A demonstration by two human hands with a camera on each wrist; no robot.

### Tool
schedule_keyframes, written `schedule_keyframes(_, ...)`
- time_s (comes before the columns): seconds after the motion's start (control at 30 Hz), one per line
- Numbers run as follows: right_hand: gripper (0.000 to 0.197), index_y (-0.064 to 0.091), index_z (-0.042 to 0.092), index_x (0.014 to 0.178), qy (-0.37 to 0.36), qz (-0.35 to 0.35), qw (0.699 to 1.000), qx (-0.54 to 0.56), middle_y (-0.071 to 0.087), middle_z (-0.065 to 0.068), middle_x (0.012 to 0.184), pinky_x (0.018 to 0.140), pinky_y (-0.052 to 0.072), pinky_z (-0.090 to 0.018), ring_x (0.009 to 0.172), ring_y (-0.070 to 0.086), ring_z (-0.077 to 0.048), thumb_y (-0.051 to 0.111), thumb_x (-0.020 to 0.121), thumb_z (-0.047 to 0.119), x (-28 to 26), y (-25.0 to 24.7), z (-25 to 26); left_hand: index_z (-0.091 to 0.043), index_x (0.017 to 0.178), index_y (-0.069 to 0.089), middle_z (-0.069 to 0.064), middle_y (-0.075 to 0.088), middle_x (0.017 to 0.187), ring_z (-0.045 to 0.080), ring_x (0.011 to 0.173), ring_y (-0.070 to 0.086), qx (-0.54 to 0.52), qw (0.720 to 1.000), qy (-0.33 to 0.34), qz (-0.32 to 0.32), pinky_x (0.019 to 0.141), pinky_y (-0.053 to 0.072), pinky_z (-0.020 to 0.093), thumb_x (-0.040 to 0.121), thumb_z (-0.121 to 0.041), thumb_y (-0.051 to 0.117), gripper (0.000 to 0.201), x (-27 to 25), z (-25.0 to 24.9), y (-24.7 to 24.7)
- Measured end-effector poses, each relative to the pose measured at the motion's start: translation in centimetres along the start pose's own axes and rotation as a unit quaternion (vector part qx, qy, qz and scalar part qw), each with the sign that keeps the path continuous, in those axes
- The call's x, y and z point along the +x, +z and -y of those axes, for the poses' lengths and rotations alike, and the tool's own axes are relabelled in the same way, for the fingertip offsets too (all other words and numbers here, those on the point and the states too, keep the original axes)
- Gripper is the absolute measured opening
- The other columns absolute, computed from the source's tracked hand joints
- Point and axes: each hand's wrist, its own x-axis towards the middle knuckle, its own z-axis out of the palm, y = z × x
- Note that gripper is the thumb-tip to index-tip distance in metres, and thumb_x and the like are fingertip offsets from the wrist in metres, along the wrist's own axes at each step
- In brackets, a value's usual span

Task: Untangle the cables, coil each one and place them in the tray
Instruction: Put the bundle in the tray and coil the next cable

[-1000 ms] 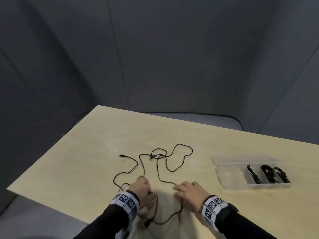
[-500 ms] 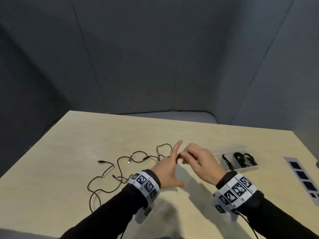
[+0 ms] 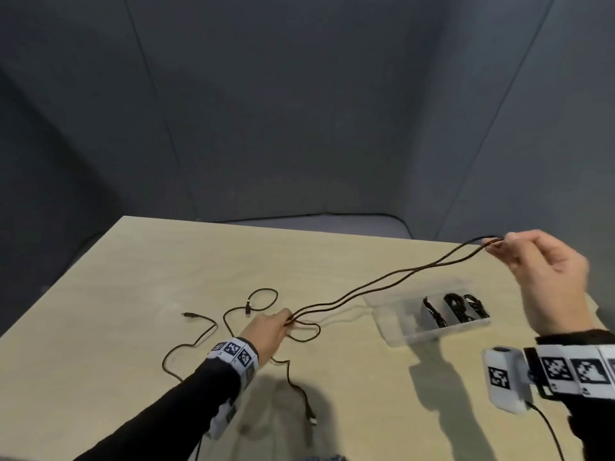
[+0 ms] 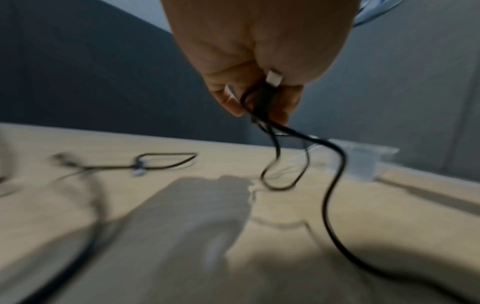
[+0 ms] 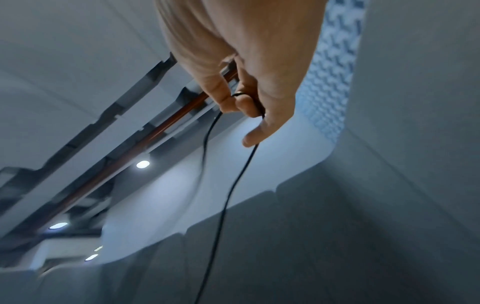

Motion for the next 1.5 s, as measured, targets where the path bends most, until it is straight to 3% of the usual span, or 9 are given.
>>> schedule_keyframes(0.2,0.029,0.064,0.020,0.066,0.044,-0.020,0.997,-0.066,0.070,0.008,0.064,0.081,0.054,-0.024,0.067,0.067,-0.005,0.054,0.093,0.013,-0.5,-2.1,-2.0,-0.008,0.101,0.057,0.001,0.063,0.083,0.020,0.077,0.056,-0.071,0.997,-0.026,-0.012,0.068,0.038,0.026,0.095,-0.031,0.051,0.024,-0.9,1.6,-0.6)
schedule_keyframes(0.37,0.052,0.071,0.016,0.066,0.167,0.083,0.968,-0.167,0.071,-0.004,0.065,0.059,0.056,-0.022,0.063,0.067,-0.014,0.073,0.055,0.068,-2.2,-4.2,-3.7,-0.013,0.092,0.054,-0.009,0.051,0.077,0.007,0.070,0.044,-0.146,0.983,0.010,-0.109,0.070,0.035,0.026,0.089,-0.050,0.027,0.046,-1.7,1.3,-0.7)
schedule_keyframes(0.53,0.025,0.070,0.034,0.066,0.165,0.306,0.806,-0.479,0.069,0.005,0.092,0.065,0.049,-0.032,0.067,0.066,-0.016,0.061,0.076,0.055,-4.1,-2.9,-3.6,-0.014,0.091,0.065,-0.019,0.048,0.078,-0.006,0.073,0.045,-0.142,0.970,0.107,-0.165,0.070,0.033,0.010,0.093,-0.040,0.038,0.037,-1.0,-2.7,-3.0)
schedule_keyframes(0.63,0.037,0.069,0.029,0.097,0.105,0.324,0.718,-0.608,0.060,0.005,0.113,0.081,0.047,-0.033,0.098,0.058,-0.017,0.055,0.081,0.059,-4.6,-0.2,-3.7,-0.015,0.090,0.070,-0.012,0.052,0.074,0.002,0.065,0.048,-0.115,0.962,0.186,-0.164,0.065,0.037,0.015,0.092,-0.038,0.047,0.032,-0.7,-6.1,-4.5)
schedule_keyframes(0.73,0.042,0.062,0.028,0.113,0.041,0.368,0.814,-0.446,0.053,0.012,0.114,0.078,0.040,-0.017,0.098,0.054,-0.005,0.056,0.082,0.056,-6.0,4.1,-3.9,-0.017,0.092,0.072,-0.012,0.050,0.075,0.006,0.063,0.048,-0.124,0.955,0.229,-0.145,0.064,0.037,0.014,0.091,-0.038,0.052,0.029,-0.6,-8.8,-5.1)
schedule_keyframes(0.87,0.015,0.069,0.025,0.093,0.042,0.445,0.846,-0.289,0.067,0.013,0.090,0.072,0.040,-0.012,0.083,0.058,0.005,0.055,0.092,0.032,-8.2,8.5,-5.3,-0.019,0.095,0.070,-0.018,0.047,0.075,0.001,0.067,0.046,-0.200,0.948,0.193,-0.152,0.068,0.038,0.014,0.088,-0.041,0.055,0.028,-0.6,-10.1,-5.0)
schedule_keyframes(1.1,0.020,0.071,0.021,0.088,0.111,0.315,0.928,-0.164,0.073,0.005,0.086,0.067,0.047,-0.012,0.076,0.068,-0.009,0.052,0.094,0.020,-6.1,6.4,-5.3,-0.028,0.105,0.066,-0.018,0.062,0.087,-0.007,0.076,0.055,-0.033,0.995,0.022,-0.090,0.079,0.043,0.029,0.085,-0.058,0.051,0.039,-1.8,-4.1,-5.2)
schedule_keyframes(1.23,0.019,0.070,0.022,0.091,0.119,0.298,0.935,-0.153,0.072,-0.001,0.078,0.060,0.042,-0.008,0.069,0.065,-0.012,0.052,0.094,0.016,-6.1,6.0,-5.3,-0.033,0.135,0.043,-0.003,0.049,0.133,0.018,0.120,0.050,0.046,0.997,-0.066,0.001,0.099,0.040,0.036,0.089,-0.059,0.041,0.053,-2.2,-2.8,-4.5)
schedule_keyframes(1.5,0.020,0.070,0.026,0.093,0.074,0.356,0.922,-0.130,0.070,0.000,0.073,0.065,0.046,-0.015,0.068,0.065,-0.016,0.052,0.094,0.017,-7.2,8.2,-4.0,-0.022,0.134,0.040,-0.009,0.049,0.132,0.002,0.124,0.044,-0.173,0.976,0.104,-0.086,0.101,0.036,0.019,0.087,-0.030,0.063,0.053,-0.2,-11.0,-4.1)
